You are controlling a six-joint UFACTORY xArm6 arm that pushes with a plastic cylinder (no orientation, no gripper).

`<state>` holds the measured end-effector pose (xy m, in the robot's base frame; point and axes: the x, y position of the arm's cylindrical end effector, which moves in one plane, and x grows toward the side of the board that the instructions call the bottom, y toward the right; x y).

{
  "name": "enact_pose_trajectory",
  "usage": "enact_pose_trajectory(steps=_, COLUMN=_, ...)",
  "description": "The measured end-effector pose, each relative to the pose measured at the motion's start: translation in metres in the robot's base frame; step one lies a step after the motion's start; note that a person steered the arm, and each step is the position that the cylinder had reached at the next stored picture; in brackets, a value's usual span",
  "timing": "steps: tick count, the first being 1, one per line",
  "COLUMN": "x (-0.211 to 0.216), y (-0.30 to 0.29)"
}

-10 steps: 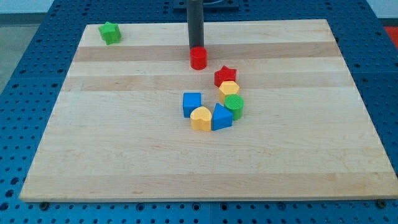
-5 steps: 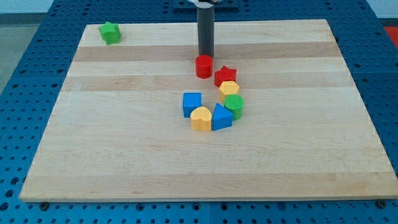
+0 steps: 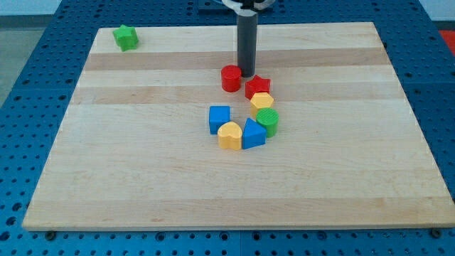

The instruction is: Slide the red circle parallel to the red star

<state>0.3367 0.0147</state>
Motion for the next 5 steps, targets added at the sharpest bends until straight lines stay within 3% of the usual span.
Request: enact_pose_trajectory(steps=5, x=0.011, y=-0.028)
